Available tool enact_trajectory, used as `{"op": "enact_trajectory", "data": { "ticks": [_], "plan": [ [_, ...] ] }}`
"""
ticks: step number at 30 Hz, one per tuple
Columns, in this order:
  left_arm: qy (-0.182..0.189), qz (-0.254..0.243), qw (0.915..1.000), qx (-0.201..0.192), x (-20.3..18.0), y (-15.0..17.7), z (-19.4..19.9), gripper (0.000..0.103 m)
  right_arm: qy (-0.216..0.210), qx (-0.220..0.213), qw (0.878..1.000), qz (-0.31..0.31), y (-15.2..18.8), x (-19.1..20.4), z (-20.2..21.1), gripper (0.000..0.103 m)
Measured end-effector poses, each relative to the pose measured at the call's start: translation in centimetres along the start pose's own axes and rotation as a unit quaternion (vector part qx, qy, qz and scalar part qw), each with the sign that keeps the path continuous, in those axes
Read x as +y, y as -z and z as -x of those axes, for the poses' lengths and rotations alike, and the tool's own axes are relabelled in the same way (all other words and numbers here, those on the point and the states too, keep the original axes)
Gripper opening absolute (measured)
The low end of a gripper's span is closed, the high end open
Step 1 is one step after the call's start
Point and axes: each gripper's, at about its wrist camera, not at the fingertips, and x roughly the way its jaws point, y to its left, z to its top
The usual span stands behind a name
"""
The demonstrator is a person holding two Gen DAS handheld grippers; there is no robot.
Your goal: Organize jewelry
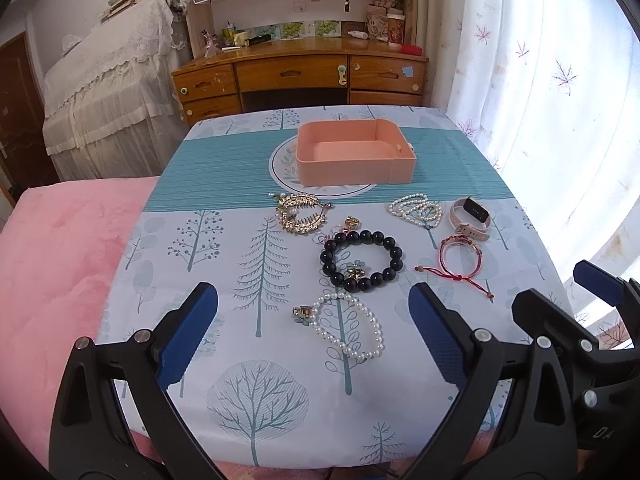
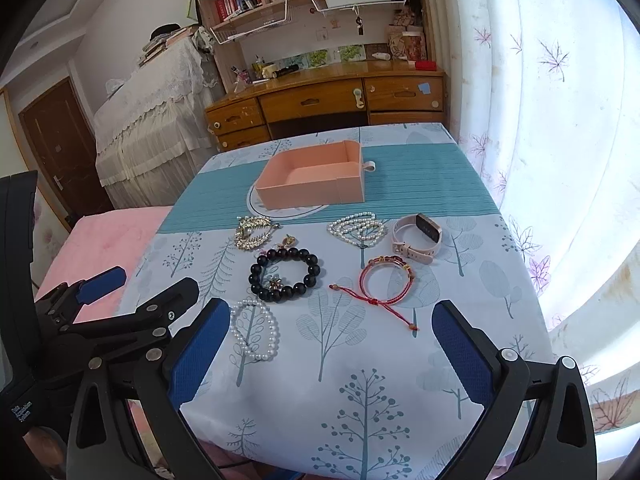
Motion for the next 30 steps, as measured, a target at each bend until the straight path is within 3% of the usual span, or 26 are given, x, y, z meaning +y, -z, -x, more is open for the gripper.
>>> {"op": "enact_trajectory", "data": {
  "ticks": [30],
  "plan": [
    [-0.007,0.006,0.9999,-0.008,0.4,0.4,1.5,0.096,-0.002,-0.006,1.000,-0.001,0.3,0.3,1.4,0.102]
  ]
}}
